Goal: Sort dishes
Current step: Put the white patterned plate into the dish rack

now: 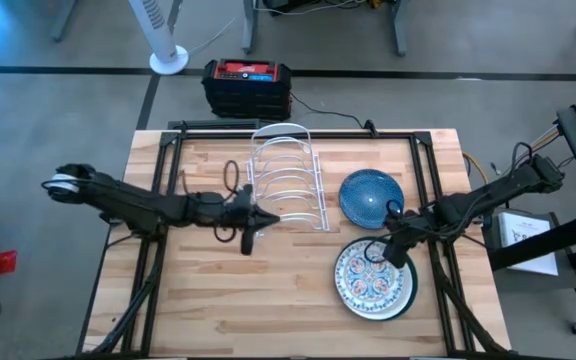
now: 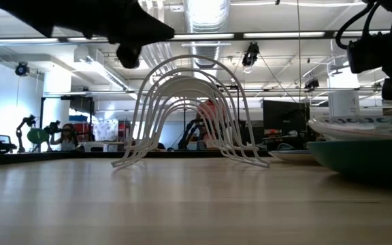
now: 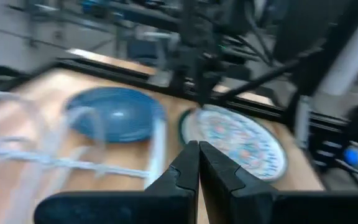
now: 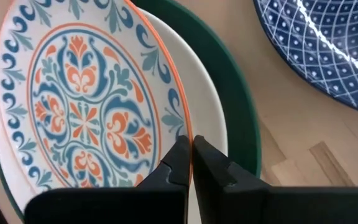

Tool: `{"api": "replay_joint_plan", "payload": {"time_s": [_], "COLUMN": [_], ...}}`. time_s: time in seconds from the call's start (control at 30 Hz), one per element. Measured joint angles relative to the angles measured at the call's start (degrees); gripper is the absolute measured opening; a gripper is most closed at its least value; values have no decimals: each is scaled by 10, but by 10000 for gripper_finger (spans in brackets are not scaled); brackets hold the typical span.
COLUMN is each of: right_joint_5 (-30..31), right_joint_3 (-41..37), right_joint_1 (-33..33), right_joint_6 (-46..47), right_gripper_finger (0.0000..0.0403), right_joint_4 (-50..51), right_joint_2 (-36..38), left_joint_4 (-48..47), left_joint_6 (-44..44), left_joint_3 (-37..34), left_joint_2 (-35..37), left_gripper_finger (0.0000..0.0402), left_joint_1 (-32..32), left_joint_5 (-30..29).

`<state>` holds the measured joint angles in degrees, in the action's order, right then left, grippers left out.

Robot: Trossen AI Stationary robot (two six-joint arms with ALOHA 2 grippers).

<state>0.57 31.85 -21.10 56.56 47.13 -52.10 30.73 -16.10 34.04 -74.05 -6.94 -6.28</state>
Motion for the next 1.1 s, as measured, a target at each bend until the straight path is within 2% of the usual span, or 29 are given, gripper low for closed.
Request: {"api": "replay_joint_plan", "payload": {"time_s": [0.07,0.17,0.37,0.5,0.6,0.73,1.1], "right_joint_5": [4,10,11,11,11,15,29], "right_joint_3": [4,4,4,4,4,4,4], "right_joint_1": [0,0,0,0,0,0,0], "right_joint_6": [-7,-17,-41,-60,-69,-77,-91], "right_gripper_finger": [0,0,0,0,0,0,0], "right_joint_4": [6,11,10,10,9,8,9], "right_joint_2": [0,0,4,12,22,36,51], "left_joint_4": [33,4,-94,-100,-159,-255,-378], "left_joint_6": [0,1,5,-19,-21,-16,19], "left_joint_3": [11,63,213,286,327,360,418], "left_joint_2": [-50,-120,-243,-303,-316,-314,-285], "left_gripper_finger": [0,0,0,0,0,0,0], "left_joint_1": [0,0,1,1,2,-2,-21], "left_joint_5": [41,87,100,126,143,108,94]}}
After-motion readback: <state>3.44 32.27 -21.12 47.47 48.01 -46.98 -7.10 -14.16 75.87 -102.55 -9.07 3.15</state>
